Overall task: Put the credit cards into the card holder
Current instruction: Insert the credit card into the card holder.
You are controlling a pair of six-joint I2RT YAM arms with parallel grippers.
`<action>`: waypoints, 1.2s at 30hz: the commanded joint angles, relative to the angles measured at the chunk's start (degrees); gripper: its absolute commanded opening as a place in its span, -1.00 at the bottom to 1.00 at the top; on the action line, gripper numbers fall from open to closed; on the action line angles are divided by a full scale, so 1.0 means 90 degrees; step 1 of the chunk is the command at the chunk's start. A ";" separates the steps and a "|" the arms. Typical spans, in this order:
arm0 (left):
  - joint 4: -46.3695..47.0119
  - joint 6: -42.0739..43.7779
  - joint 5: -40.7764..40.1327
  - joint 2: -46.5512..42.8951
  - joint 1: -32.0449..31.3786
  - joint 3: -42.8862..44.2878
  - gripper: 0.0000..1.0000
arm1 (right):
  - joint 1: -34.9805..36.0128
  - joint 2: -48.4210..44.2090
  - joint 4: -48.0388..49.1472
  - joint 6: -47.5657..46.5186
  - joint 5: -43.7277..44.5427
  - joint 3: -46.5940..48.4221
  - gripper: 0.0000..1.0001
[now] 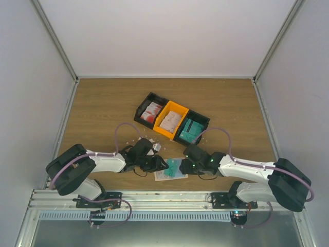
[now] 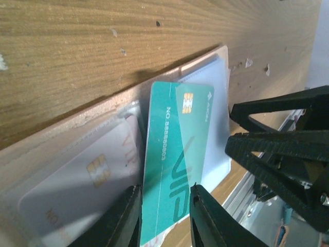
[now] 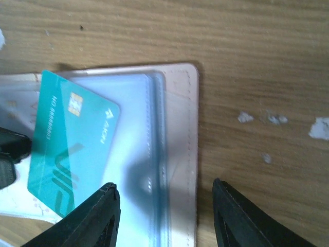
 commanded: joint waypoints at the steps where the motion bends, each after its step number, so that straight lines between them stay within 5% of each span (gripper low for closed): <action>1: -0.1108 0.0399 -0.0158 -0.0283 -0.0095 0.0022 -0.37 | 0.0050 -0.0183 -0.0750 0.0103 -0.0148 -0.0303 0.00; 16: -0.1197 0.0646 0.0391 0.0203 -0.0308 0.0151 -0.60 | 0.0048 -0.0154 0.0515 -0.0191 -0.1370 -0.0807 -0.46; 29: -0.0677 0.0632 0.0548 -0.0035 -0.0334 0.0089 -0.64 | 0.0046 -0.0200 0.0595 -0.0120 -0.1253 -0.0839 -0.42; 36: -0.1555 0.0774 0.0028 -0.0842 -0.0339 0.0236 -0.52 | 0.0038 -0.0714 0.0069 0.0005 -0.0652 -0.0725 -0.26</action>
